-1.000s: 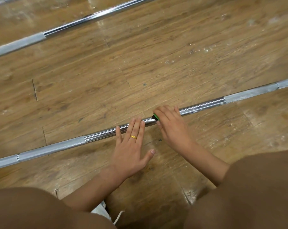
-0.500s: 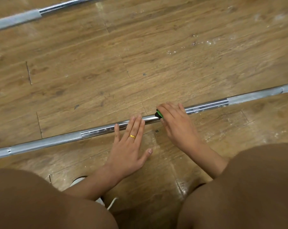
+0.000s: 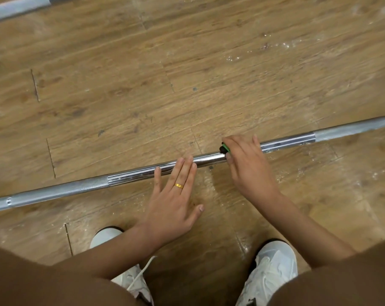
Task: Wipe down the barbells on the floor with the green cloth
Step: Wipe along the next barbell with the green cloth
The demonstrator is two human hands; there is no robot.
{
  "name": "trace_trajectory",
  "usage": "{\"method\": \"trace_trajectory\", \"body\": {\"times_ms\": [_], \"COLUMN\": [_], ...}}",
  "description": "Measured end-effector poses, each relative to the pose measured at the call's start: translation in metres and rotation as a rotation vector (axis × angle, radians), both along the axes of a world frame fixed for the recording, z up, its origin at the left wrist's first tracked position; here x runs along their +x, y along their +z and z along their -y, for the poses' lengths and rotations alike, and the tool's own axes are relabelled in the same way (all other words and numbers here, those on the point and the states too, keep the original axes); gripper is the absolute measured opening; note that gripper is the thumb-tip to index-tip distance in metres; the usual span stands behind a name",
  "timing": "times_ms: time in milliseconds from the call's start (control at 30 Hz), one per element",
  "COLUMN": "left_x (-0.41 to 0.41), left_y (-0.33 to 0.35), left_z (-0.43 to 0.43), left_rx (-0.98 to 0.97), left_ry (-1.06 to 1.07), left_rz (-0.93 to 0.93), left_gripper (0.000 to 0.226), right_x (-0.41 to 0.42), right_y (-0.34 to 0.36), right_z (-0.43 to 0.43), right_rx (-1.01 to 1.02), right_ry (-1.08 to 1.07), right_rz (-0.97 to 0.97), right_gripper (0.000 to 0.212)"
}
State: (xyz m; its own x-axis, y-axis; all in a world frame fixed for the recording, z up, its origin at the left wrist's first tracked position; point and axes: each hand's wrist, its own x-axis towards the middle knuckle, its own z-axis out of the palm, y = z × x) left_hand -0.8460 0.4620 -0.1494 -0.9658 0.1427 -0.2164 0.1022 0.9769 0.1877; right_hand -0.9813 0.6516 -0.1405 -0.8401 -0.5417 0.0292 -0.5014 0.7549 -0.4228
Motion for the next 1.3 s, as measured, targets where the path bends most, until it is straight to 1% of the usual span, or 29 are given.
{"method": "trace_trajectory", "body": {"times_ms": [167, 367, 533, 600, 700, 800, 933, 1100, 1133, 1233, 1300], "left_x": [0.007, 0.017, 0.025, 0.022, 0.015, 0.02, 0.03, 0.044, 0.046, 0.052, 0.053], "left_y": [0.005, 0.01, 0.013, 0.014, 0.015, 0.012, 0.009, 0.001, -0.001, -0.004, -0.005], "left_z": [0.002, 0.002, 0.003, 0.005, 0.004, 0.002, 0.005, 0.003, 0.002, 0.002, 0.004], "left_rx": [0.048, 0.043, 0.069, 0.082, 0.078, 0.043, 0.037, -0.018, -0.031, -0.05, -0.054], "left_ry": [-0.018, -0.06, -0.088, -0.076, -0.052, -0.12, -0.207, -0.264, -0.275, -0.32, -0.344], "left_rz": [0.036, 0.032, 0.027, 0.027, 0.047, 0.045, 0.013, -0.03, -0.042, -0.074, -0.085], "left_gripper": [0.09, 0.092, 0.087, 0.085, 0.088, 0.093, 0.096, 0.097, 0.096, 0.095, 0.094], "right_x": [0.018, 0.016, 0.034, 0.032, 0.037, 0.057, 0.068, 0.083, 0.09, 0.101, 0.095], "right_y": [0.0, 0.003, 0.001, -0.001, -0.004, -0.005, -0.009, -0.016, -0.018, -0.023, -0.025], "right_z": [0.005, -0.012, -0.013, -0.019, -0.026, -0.024, -0.026, -0.029, -0.025, -0.02, -0.026], "right_rx": [-0.03, -0.047, 0.004, 0.004, -0.03, -0.048, -0.005, -0.078, -0.095, -0.078, -0.063], "right_ry": [0.13, 0.03, 0.172, 0.142, 0.041, 0.057, 0.136, 0.007, 0.023, 0.16, 0.165], "right_rz": [0.004, 0.01, -0.025, -0.033, -0.031, -0.05, -0.107, -0.084, -0.084, -0.109, -0.121], "right_gripper": [0.039, 0.036, 0.039, 0.039, 0.038, 0.039, 0.045, 0.04, 0.041, 0.048, 0.047]}}
